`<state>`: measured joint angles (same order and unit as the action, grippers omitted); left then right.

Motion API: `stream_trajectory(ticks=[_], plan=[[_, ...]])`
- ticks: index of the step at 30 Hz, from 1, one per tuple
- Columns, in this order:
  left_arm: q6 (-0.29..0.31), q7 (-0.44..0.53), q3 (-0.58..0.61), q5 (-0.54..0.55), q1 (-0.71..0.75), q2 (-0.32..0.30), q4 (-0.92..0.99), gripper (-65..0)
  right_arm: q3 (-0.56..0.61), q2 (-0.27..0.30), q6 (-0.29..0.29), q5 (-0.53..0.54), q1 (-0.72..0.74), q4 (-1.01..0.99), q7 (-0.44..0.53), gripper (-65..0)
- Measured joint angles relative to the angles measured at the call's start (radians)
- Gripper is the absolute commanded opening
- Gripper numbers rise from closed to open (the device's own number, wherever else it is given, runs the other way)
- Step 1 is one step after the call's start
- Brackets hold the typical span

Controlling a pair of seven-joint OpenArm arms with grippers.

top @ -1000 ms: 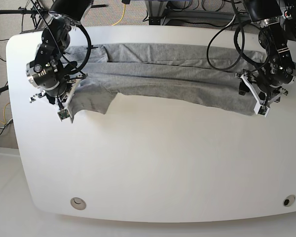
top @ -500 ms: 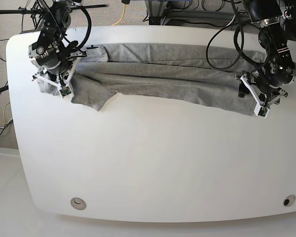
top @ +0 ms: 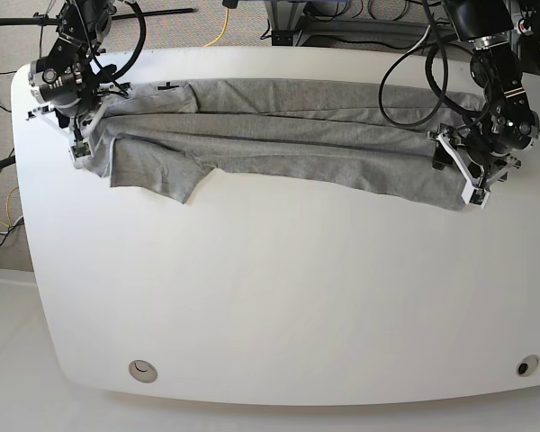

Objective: Fold the T-shirt properly
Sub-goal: 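Fold the sleeve flap onto the shirt body with the right gripper and release, then pinch the strip end beside the sleeve with the right gripper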

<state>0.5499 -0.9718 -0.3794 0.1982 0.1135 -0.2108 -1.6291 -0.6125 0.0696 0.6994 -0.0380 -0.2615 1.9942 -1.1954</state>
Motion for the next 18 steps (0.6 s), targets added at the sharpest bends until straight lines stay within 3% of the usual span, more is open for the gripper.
stream_trajectory(ticks=[4, 7, 9, 15, 18], plan=[[0.0, 0.001, 0.001, 0.001, -0.001, 0.002, 0.011, -25.0, -0.004, 0.009, 0.0, -0.007, -0.004, -0.002, -0.013, -61.5], [0.0, 0.001, 0.001, 0.001, -0.003, 0.002, 0.012, -25.0, -0.003, 0.011, 0.0, -0.005, 0.013, -0.002, -0.005, -57.4], [0.0, 0.001, 0.001, 0.001, -0.003, 0.001, 0.013, -25.0, -0.001, 0.008, 0.0, 0.001, 0.035, -0.002, -0.006, -50.9], [0.0, 0.001, 0.001, 0.001, -0.003, 0.002, 0.014, -25.0, 0.006, -0.016, 0.0, -0.003, 0.156, -0.005, -0.005, -15.9], [0.0, 0.001, 0.001, 0.001, -0.003, 0.002, 0.014, -25.0, 0.006, -0.033, 0.0, 0.0, 0.203, -0.005, 0.005, -13.1]])
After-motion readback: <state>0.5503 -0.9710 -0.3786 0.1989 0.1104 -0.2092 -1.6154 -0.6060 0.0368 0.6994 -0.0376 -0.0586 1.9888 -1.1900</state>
